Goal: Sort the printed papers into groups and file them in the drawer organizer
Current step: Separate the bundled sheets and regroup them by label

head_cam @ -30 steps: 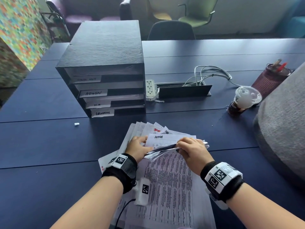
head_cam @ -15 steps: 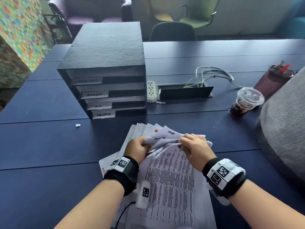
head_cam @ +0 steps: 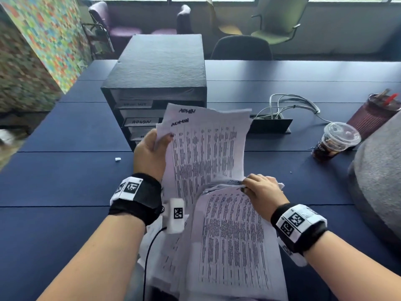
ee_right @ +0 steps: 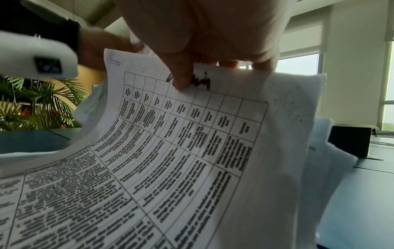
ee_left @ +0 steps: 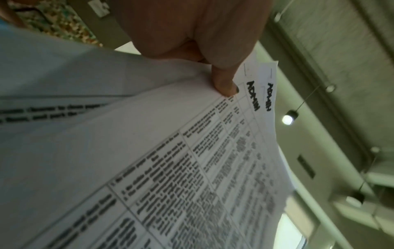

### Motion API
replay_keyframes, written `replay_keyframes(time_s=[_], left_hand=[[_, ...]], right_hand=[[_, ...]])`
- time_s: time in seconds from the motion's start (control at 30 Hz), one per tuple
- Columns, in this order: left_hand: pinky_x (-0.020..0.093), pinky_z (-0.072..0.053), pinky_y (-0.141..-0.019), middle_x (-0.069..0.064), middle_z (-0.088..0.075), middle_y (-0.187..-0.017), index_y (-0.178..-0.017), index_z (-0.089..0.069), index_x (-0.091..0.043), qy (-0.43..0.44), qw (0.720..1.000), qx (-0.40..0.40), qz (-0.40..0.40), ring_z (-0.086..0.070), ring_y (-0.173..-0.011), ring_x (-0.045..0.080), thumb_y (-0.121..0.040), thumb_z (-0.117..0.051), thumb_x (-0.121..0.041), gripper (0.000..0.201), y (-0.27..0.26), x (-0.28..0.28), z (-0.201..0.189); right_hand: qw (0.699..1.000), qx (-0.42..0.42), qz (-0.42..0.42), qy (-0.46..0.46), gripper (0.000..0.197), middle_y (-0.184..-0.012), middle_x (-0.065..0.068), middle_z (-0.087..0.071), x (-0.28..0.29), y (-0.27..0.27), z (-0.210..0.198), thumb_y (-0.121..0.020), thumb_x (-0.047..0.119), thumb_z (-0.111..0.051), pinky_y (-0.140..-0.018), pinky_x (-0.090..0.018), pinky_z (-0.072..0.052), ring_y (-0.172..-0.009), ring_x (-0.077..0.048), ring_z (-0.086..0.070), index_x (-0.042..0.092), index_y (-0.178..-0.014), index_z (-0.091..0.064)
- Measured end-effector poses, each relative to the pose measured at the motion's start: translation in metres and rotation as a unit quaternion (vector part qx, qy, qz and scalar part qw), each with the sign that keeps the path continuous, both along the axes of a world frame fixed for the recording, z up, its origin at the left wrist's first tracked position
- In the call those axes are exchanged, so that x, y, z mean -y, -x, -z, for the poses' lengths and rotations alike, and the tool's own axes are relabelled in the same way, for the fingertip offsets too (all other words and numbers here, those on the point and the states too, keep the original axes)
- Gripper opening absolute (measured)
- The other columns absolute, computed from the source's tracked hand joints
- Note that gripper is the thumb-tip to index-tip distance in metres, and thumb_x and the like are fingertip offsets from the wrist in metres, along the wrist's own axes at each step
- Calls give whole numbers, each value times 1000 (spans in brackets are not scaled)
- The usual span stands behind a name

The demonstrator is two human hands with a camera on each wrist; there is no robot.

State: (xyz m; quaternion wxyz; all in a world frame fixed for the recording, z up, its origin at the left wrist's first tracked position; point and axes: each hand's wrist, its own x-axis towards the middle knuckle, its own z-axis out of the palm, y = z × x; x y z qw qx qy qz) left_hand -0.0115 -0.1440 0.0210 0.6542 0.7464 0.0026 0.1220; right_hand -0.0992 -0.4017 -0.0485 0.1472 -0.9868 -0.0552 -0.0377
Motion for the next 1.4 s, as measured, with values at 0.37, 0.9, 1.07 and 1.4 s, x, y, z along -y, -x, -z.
replay_keyframes(time_s=[0.37, 0.9, 1.07, 1.4], left_hand=[[46, -48, -97, 10, -62, -118, -123, -52, -12, 118, 964, 218, -99, -59, -113, 27, -97, -45, -15, 28, -8, -26, -81], [14, -45, -80, -16, -65, -89, -95, -61, -30, -6, 1000, 10, 15, -60, -81, -6, -94, -51, -6, 27, 13, 13, 12], [4, -38, -63, -7, -60, -84, -97, -57, -21, -33, 998, 30, -55, -52, -74, 8, -94, -49, -5, 18, 6, -4, 2], [21, -38, -79, -5, -63, -100, -103, -58, -26, -64, 992, -112, -12, -56, -93, 13, -98, -45, -14, 19, 19, -21, 38]], right_hand=[[999, -24, 2, -38, 19, -83, 13, -66, 1, 11, -8, -83, 29, -47, -87, -34, -27, -83, -20, -62, 30, -85, -66], [994, -80, 55, -52, 19, -90, 15, -57, 10, 0, -70, -91, 40, -50, -83, -38, -43, -104, -23, -41, 46, -109, -49], [987, -130, 76, -62, 10, -75, 17, -59, 16, -8, -45, -89, 44, -54, -89, -35, -44, -93, -23, -54, 44, -99, -56], [964, -205, 164, 41, 32, -101, 13, -61, 51, -11, -14, -74, 38, -68, -97, -37, -35, -105, -15, -54, 37, -103, -55]])
